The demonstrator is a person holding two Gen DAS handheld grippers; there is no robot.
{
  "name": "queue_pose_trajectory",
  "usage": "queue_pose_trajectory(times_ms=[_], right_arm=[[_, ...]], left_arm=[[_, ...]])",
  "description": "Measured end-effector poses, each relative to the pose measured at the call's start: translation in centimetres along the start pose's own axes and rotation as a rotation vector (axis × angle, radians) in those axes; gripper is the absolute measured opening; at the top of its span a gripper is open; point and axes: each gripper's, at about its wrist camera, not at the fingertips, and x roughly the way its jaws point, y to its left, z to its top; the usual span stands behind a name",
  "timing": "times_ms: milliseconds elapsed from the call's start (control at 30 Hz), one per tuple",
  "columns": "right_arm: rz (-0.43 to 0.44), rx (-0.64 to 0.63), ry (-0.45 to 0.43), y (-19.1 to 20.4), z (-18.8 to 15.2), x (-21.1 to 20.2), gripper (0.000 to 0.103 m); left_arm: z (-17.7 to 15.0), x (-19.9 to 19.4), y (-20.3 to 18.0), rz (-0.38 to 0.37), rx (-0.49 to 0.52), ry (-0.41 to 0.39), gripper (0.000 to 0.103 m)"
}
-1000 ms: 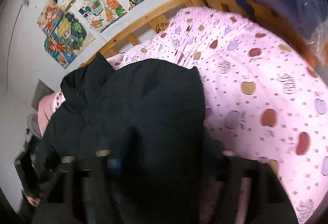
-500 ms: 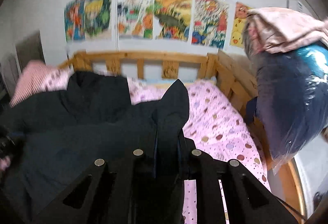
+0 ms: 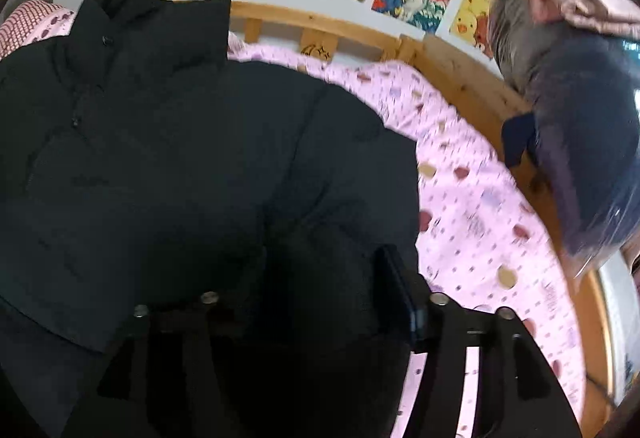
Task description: Fold large clothes
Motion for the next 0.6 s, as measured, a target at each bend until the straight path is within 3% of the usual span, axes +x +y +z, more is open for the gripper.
queue_pose_trajectory(times_ms=[100, 200, 300, 367, 467, 500, 567, 600], right_arm=[[-0.002, 0.002, 0.001, 0.2, -0.5, 0.4, 0.058], [0.051, 0.053, -0.019, -1.2, -0.2, -1.4, 0.065], [0.134, 0.138, -0.063, -3.6, -0.5, -4.1, 0.078], [0.136, 0.171, -0.075, -4.8, -1.0, -5.5, 0.085], [0.146, 0.202, -0.067, -6.2, -1.9, -7.3, 0.086], [0.146, 0.208, -0.062, -6.4, -2.3, -7.9, 0.086], [0.148, 0.215, -0.063, -6.6, -3.1, -8.6, 0.086], [0.156, 0.217, -0.064, -6.5, -3.3, -9.0, 0.086]], left_arm=[[-0.5, -0.2, 0.1, -0.005, -0.002, -0.011, 0.008], [-0.5, -1.4, 0.6, -0.033, -0.040, -0.046, 0.011], [-0.5, -3.1, 1.6, -0.052, -0.090, -0.075, 0.015], [-0.8, -4.3, 1.8, -0.060, -0.109, -0.090, 0.018], [-2.0, -6.4, 2.0, -0.062, -0.128, -0.126, 0.038], [-2.5, -7.3, 2.2, -0.078, -0.138, -0.142, 0.050], [-3.3, -9.0, 2.4, -0.042, -0.174, -0.180, 0.072], [-3.6, -9.6, 2.4, -0.028, -0.197, -0.203, 0.077]])
